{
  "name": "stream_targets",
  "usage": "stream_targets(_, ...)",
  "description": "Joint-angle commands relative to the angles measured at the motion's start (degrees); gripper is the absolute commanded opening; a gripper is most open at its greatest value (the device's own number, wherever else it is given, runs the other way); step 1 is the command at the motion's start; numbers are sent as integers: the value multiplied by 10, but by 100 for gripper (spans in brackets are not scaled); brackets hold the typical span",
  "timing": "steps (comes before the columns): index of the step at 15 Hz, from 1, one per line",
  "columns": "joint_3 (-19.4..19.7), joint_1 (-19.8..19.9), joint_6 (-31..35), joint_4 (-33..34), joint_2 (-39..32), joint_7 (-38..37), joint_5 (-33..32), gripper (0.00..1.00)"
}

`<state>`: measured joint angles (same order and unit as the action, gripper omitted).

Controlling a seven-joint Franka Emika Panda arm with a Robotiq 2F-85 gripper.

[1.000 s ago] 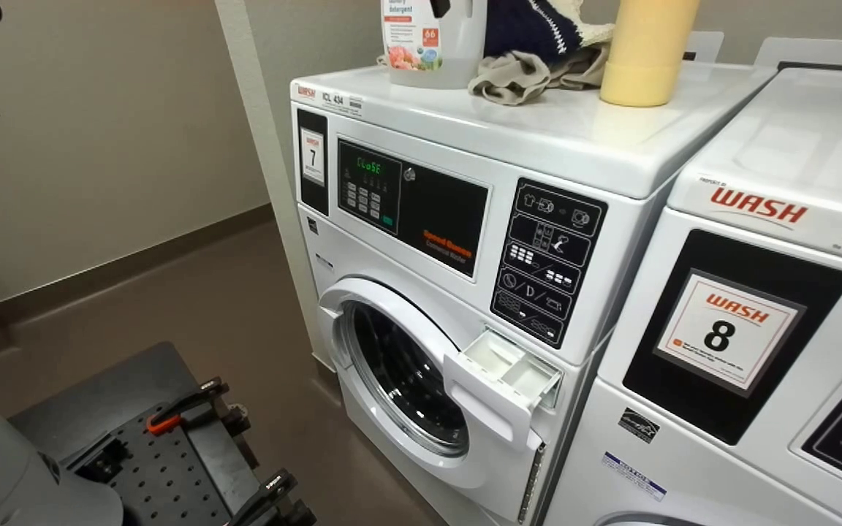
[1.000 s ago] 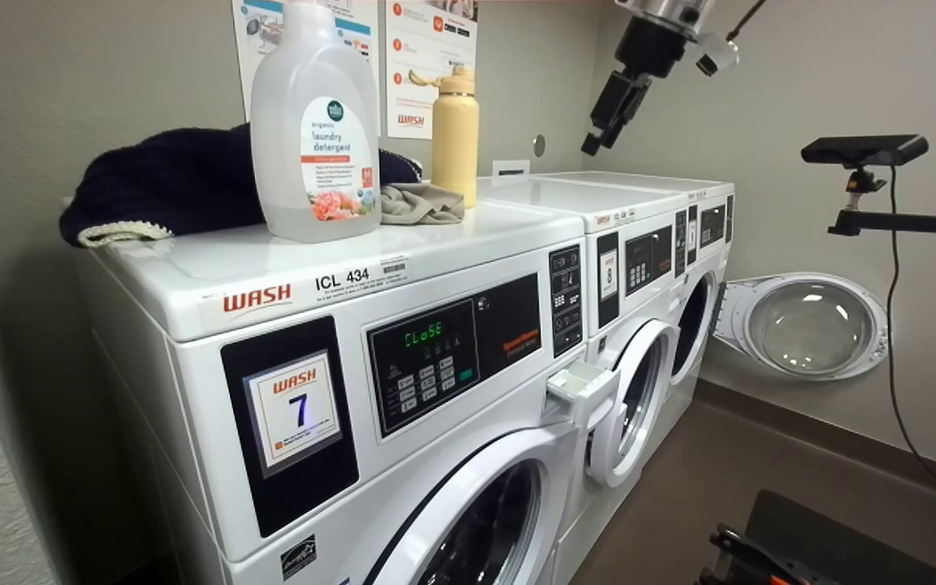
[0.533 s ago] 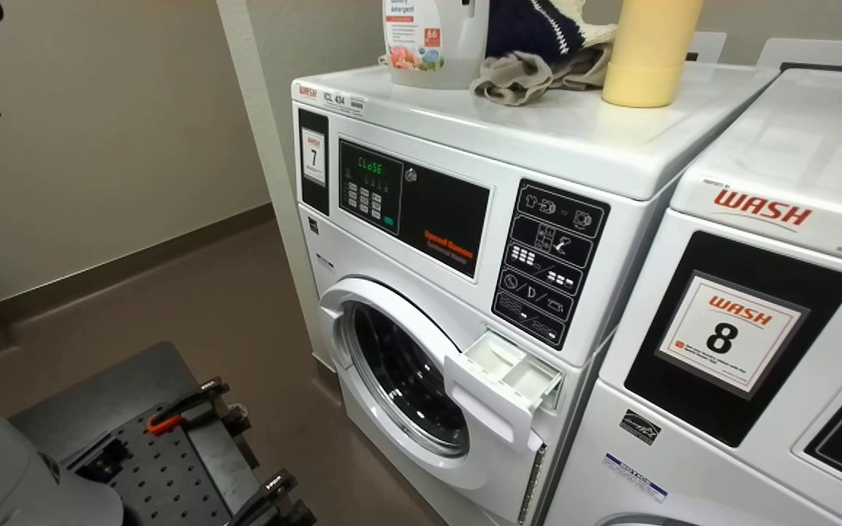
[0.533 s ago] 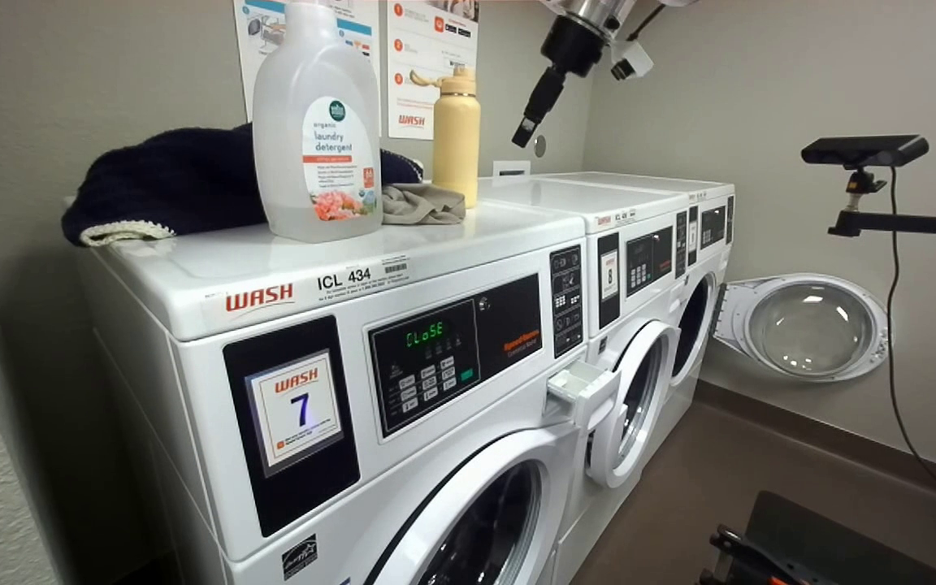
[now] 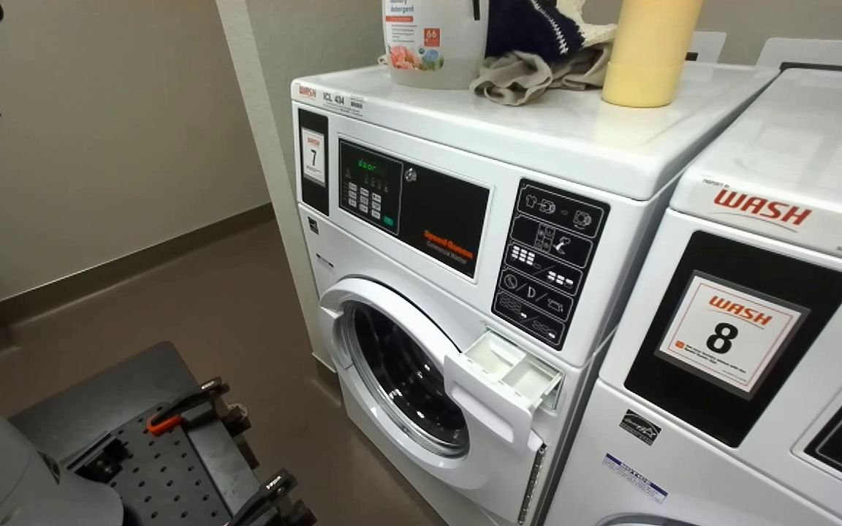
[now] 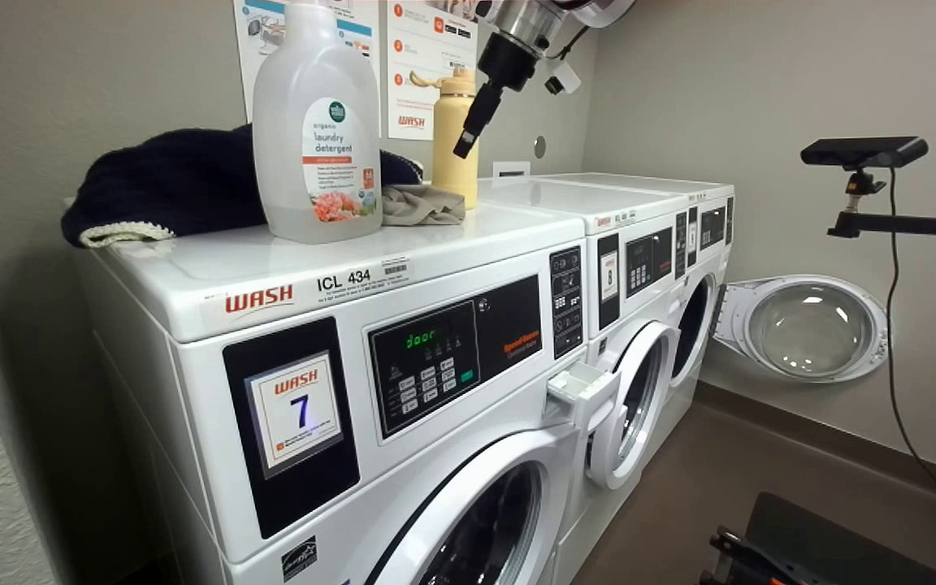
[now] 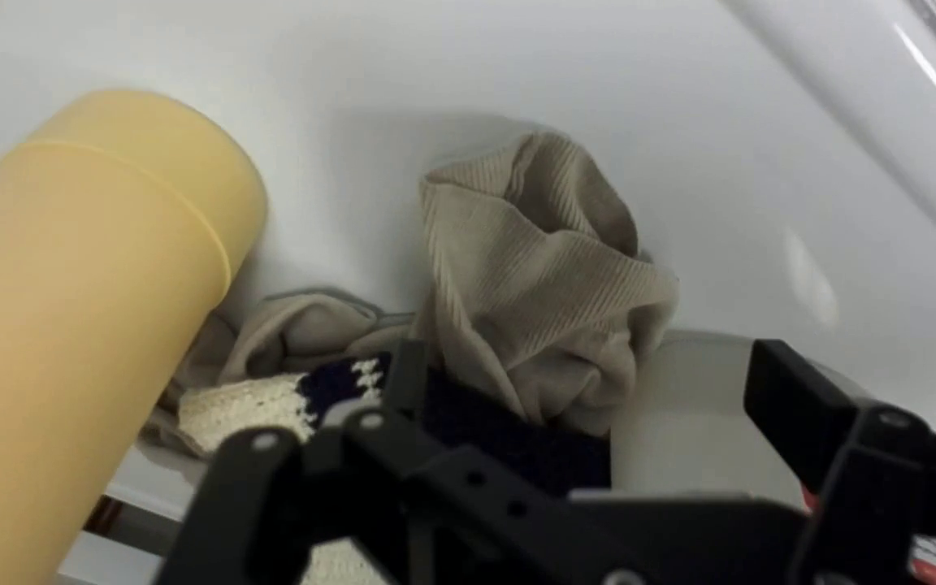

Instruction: Put the dish washing liquid in the washing machine and close the drawer

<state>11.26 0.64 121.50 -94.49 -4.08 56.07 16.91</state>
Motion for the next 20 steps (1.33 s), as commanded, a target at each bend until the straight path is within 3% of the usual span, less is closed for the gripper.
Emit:
stream_targets(1, -42, 25, -12, 53, -28, 15, 23, 100)
stream_targets(8, -82, 35, 42, 59, -27, 27, 60, 100)
stream_targets(17, -95, 46, 73, 59, -48, 99, 119, 100)
stream_targets(20, -94, 47, 58, 59, -48, 77, 108, 100)
